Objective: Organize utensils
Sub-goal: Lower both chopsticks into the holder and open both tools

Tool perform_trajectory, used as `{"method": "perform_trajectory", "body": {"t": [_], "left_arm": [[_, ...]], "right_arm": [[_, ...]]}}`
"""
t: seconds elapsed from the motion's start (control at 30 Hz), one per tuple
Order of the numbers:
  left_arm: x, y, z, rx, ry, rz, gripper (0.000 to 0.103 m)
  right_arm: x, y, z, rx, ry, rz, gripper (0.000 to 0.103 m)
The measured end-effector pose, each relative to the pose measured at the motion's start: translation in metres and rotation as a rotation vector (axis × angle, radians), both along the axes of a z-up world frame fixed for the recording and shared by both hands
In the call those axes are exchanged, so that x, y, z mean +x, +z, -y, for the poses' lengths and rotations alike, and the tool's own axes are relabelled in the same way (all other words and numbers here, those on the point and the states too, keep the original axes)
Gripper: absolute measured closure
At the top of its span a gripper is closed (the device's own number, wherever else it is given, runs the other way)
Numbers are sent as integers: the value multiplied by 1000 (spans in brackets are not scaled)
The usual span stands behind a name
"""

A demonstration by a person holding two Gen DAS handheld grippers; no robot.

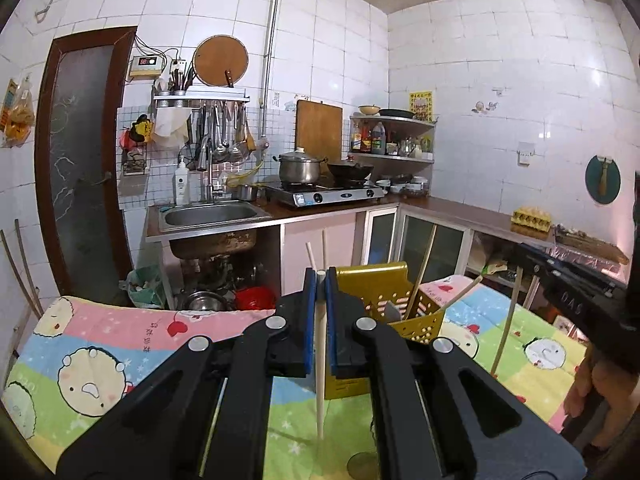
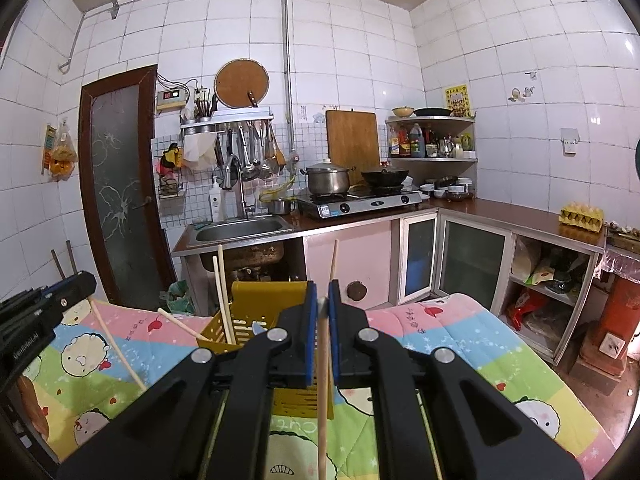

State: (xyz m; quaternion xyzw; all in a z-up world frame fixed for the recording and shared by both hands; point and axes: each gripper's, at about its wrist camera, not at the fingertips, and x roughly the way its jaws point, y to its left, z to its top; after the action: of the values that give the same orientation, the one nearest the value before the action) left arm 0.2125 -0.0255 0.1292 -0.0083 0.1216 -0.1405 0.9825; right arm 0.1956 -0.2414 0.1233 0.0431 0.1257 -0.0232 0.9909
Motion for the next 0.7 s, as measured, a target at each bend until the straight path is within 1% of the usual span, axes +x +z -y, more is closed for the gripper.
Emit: {"method": "perform_trajectory", "body": {"t": [0.23, 0.53, 0.7], "left_arm": [[5, 26, 3, -24, -29, 40, 99], [19, 80, 17, -44, -46, 123, 99], [35, 103, 29, -58, -41, 148, 99]], "right_arm": [[10, 17, 3, 7, 5, 33, 97], [35, 62, -3, 0, 18, 100, 97], [55, 87, -5, 8, 11, 128, 97]]}}
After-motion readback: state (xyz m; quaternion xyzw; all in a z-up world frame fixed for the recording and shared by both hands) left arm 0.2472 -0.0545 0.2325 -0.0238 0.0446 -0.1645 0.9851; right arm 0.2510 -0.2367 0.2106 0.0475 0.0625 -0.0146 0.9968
